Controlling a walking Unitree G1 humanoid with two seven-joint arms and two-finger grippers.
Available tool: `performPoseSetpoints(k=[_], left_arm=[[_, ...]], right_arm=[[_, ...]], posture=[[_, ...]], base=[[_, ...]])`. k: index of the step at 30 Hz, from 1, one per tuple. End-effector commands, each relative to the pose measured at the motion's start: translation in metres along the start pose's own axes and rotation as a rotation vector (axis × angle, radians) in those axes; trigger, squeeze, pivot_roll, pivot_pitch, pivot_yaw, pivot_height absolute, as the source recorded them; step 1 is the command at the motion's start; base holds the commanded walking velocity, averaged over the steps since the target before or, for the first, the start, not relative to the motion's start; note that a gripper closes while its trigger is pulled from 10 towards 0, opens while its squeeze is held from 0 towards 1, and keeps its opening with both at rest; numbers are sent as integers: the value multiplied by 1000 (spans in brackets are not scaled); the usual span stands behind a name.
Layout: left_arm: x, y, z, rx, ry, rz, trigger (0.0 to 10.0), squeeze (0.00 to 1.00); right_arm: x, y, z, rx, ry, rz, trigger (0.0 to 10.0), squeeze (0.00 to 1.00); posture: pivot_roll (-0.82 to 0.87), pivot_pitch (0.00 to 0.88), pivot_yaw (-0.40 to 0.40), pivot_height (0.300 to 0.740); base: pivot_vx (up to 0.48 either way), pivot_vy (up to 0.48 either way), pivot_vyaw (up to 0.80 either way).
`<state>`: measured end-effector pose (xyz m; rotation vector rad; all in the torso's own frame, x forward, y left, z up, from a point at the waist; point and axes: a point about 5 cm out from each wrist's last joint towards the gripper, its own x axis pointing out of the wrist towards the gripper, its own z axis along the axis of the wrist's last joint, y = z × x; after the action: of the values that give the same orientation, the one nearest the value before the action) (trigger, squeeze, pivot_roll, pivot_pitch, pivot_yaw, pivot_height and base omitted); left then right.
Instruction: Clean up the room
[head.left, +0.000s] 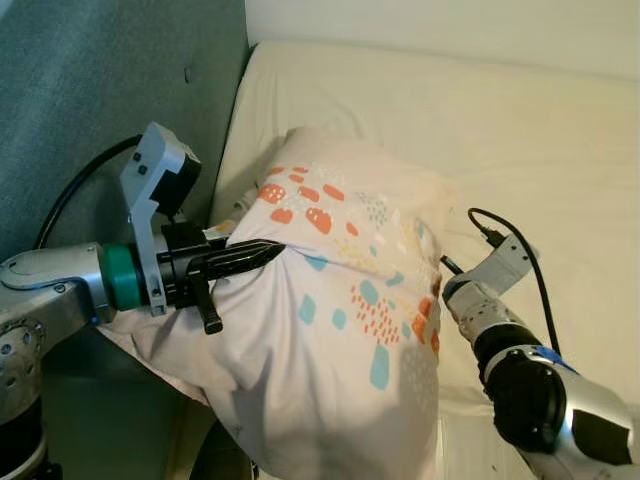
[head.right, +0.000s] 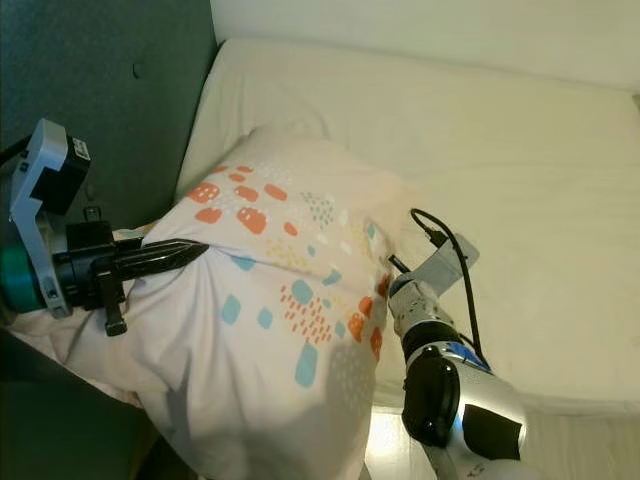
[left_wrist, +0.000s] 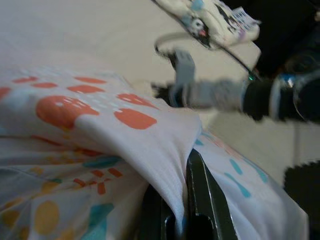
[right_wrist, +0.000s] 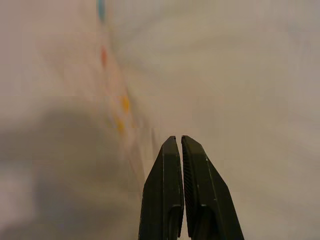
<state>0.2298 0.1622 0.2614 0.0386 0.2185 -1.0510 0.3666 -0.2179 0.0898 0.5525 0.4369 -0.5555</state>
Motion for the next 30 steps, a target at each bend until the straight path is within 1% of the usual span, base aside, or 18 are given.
performPoseSetpoints(k=[1, 3, 6, 11, 12, 13, 14, 16, 19, 20, 22, 23, 24, 25, 27, 28, 29, 30], left_arm=[[-10, -9, 8, 47, -37, -45, 10000, 0], [-12, -11, 8, 50, -30, -58, 10000, 0], [-17, -17, 7, 61, -17, -86, 10000, 0], [-16, -20, 9, 68, -17, -99, 10000, 0], [-16, -20, 9, 68, -17, -99, 10000, 0], [-14, -21, 10, 71, -28, -103, 10000, 0], [-14, -21, 10, 71, -28, -103, 10000, 0], [-11, -21, 12, 71, -48, -104, 10000, 0], [-9, -20, 13, 69, -57, -99, 10000, 0], [-5, -19, 14, 66, -72, -101, 10000, 0], [-3, -20, 15, 66, -79, -113, 10000, 0], [-3, -20, 15, 65, -79, -115, 10000, 0], [-3, -21, 15, 63, -79, -120, 10000, 0], [-3, -21, 15, 63, -79, -120, 10000, 0], [-3, -23, 14, 60, -79, -131, 10000, 0], [-3, -23, 14, 60, -79, -131, 10000, 0], [-3, -24, 14, 60, -79, -137, 10000, 0], [-3, -24, 14, 60, -79, -137, 10000, 0]], right_arm=[[1, -6, 1, -9, 6, -28, 10000, 0], [1, -4, 8, -7, -8, -23, 10000, 0], [0, 6, 22, 14, -21, 28, 10000, 0], [-5, 29, 13, 75, 63, 177, 10000, 0], [-5, 29, 13, 75, 63, 177, 10000, 0], [-10, 44, 0, 34, 119, 287, 10000, 0], [-10, 44, 0, 34, 119, 287, 10000, 0], [-16, 57, -18, -30, 180, 384, 10000, 0], [-19, 62, -28, -65, 210, 422, 10000, 0], [-28, 73, -49, -132, 267, 508, 10000, 0], [-37, 86, -64, -179, 310, 597, 10000, 0], [-38, 88, -66, -186, 318, 616, 10000, 0], [-45, 99, -69, -187, 330, 681, 10000, 0], [-45, 99, -69, -187, 330, 681, 10000, 0], [-56, 120, -67, -179, 318, 798, 10000, 0], [-56, 120, -67, -179, 318, 798, 10000, 0], [-62, 132, -62, -169, 295, 854, 10000, 0], [-62, 132, -62, -169, 295, 854, 10000, 0]], posture=[[108, 316, 28, 740], [112, 319, 27, 740], [123, 324, 24, 740], [127, 323, 19, 740], [127, 323, 19, 740], [127, 322, 15, 740], [127, 322, 15, 740], [123, 320, 11, 740], [116, 317, 10, 740], [109, 314, 9, 740], [101, 313, 10, 740], [101, 313, 10, 740], [95, 310, 11, 740], [95, 310, 11, 740], [95, 307, 12, 740], [95, 307, 12, 740], [96, 306, 12, 740], [96, 306, 12, 740]], base=[[0, 0, 0], [0, 0, 0], [0, 0, 0], [0, 0, 0], [0, 0, 0], [0, 0, 0], [0, 0, 0], [0, 0, 0], [0, 0, 0], [0, 0, 0], [0, 0, 0], [0, 0, 0], [0, 0, 0], [0, 0, 0], [0, 0, 0], [0, 0, 0], [0, 0, 0], [0, 0, 0]])
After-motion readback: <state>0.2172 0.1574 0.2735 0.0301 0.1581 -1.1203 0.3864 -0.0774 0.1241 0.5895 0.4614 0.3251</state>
